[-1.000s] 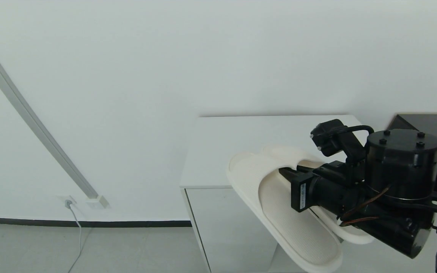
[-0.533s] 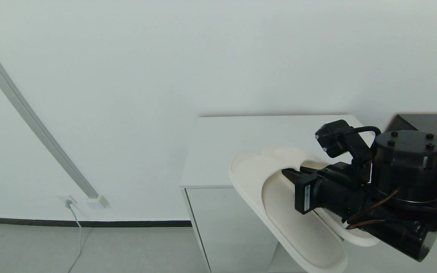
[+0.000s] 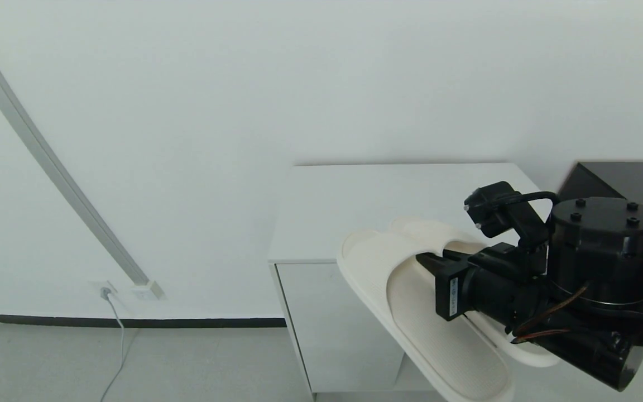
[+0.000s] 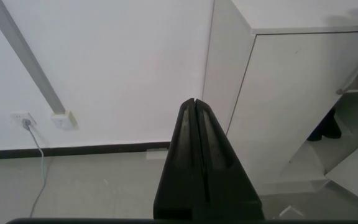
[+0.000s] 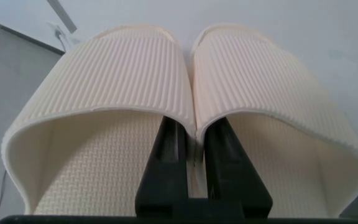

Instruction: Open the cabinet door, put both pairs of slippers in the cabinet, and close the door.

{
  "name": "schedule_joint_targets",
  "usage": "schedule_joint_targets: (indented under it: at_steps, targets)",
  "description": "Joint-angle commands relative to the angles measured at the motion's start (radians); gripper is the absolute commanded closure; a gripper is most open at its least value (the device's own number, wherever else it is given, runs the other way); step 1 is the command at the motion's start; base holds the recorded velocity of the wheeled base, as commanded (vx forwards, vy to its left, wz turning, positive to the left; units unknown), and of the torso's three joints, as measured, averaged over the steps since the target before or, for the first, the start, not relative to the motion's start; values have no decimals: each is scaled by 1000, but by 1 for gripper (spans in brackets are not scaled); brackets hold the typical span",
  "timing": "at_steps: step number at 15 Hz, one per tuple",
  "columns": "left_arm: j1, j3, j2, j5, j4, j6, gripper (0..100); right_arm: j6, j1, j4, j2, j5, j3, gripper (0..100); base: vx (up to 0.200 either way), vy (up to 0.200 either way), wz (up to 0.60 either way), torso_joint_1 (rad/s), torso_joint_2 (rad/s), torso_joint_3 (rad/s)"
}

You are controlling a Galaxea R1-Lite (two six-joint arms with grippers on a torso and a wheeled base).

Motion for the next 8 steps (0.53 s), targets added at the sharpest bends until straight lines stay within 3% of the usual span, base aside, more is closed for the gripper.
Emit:
schedule_joint_targets:
  at_steps: [1,3,8]
  targets:
    - [0,0,1,0,0,0,100,1,-1,0,2,0,1,100,-200,0,0,-12,-7,2]
    - [0,0,1,0,0,0,100,-1,-1,-1,5,0,1,100,-200,0,0,0,-2,5]
    - [0,0,1,0,0,0,100,1,-1,-1,6,2,1,100,0,0,0,0,0,0]
